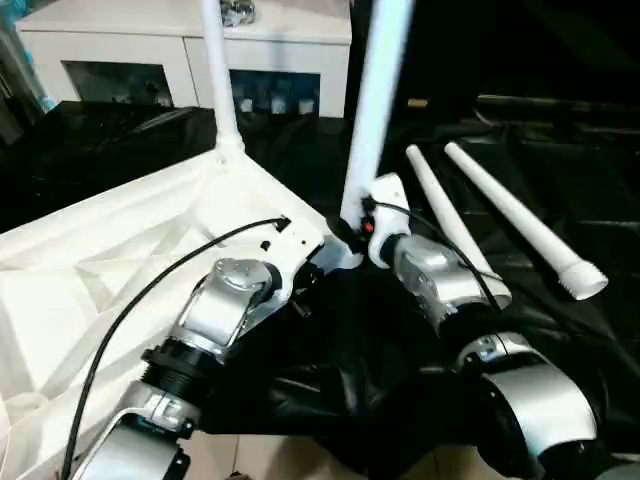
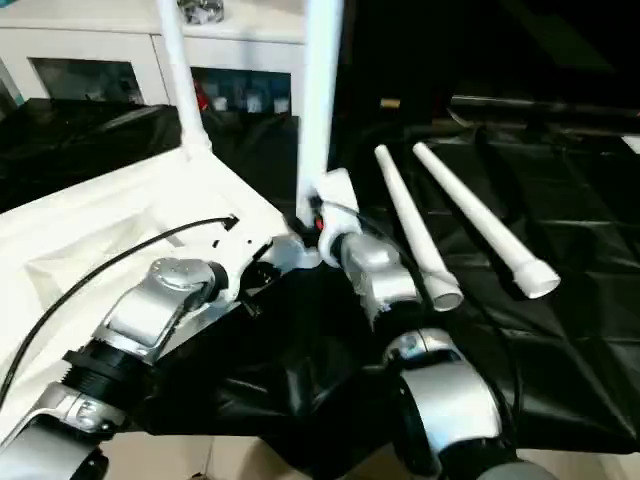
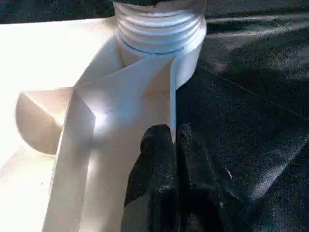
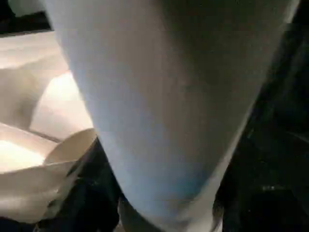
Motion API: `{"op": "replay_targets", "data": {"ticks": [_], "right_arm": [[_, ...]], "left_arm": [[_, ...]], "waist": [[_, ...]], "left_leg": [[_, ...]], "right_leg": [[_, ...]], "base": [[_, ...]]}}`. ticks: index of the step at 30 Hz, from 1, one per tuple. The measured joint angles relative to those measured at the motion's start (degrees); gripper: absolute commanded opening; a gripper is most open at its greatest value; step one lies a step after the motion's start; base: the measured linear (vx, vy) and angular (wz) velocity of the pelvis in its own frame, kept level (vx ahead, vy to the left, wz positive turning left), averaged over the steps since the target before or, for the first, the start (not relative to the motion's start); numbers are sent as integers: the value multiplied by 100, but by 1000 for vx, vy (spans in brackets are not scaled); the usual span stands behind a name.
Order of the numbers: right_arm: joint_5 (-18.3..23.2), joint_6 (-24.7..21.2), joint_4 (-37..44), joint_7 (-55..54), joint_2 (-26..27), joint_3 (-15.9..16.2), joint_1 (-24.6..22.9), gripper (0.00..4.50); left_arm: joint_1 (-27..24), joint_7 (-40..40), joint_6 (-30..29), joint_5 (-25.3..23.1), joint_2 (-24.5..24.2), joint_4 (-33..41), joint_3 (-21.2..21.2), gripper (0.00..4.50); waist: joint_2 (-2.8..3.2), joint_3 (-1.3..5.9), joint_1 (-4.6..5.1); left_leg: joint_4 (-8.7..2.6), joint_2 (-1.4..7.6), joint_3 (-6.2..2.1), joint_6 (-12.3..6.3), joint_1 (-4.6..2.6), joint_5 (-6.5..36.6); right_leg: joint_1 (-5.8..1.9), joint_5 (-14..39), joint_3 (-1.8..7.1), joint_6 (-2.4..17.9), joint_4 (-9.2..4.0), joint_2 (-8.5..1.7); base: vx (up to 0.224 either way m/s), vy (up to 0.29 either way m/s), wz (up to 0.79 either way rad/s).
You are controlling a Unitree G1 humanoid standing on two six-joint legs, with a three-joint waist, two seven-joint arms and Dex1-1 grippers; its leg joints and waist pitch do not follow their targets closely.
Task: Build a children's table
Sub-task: Rotate leg to tighten
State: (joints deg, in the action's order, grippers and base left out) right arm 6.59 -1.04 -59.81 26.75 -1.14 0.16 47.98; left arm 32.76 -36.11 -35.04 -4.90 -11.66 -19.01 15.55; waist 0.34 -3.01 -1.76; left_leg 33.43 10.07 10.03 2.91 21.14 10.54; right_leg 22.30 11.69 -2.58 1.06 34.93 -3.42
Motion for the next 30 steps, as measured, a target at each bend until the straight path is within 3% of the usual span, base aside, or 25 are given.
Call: {"op": "replay_targets", "data": {"ticks": [9, 14, 24, 30], "right_arm": [[-1, -84, 343, 1033, -158, 60, -129, 372], [-14, -280, 1006, 2101, -600, 408, -426, 372], [-73, -641, 2216, 3932, -1699, 1057, -1049, 372], [-198, -854, 2517, 4292, -1916, 1288, -1266, 372]], "left_arm": [[-143, -554, 238, 103, -367, 232, 5, 0], [-273, -1126, 561, 292, -621, 309, 43, 0], [-411, -2360, 1260, 589, -999, 294, 290, 0], [-418, -2836, 1475, 649, -1178, 290, 336, 0]], "waist": [[15, -10, -18], [28, -18, -79], [50, -31, -328], [72, -44, -341]], "left_leg": [[-3, 7, 0, -3, 52, -4], [20, 7, -2, -30, 85, -13], [44, 14, -2, -24, 90, -12], [58, 18, 0, -8, 92, -4]], "right_leg": [[59, 0, -6, 0, 8, 7], [75, -1, -10, 1, 9, 3], [73, -1, -15, 1, 32, 0], [72, -4, -17, 1, 40, -1]], "base": [[0, 0, 0], [0, 0, 0], [0, 0, 0], [0, 0, 0]]}}
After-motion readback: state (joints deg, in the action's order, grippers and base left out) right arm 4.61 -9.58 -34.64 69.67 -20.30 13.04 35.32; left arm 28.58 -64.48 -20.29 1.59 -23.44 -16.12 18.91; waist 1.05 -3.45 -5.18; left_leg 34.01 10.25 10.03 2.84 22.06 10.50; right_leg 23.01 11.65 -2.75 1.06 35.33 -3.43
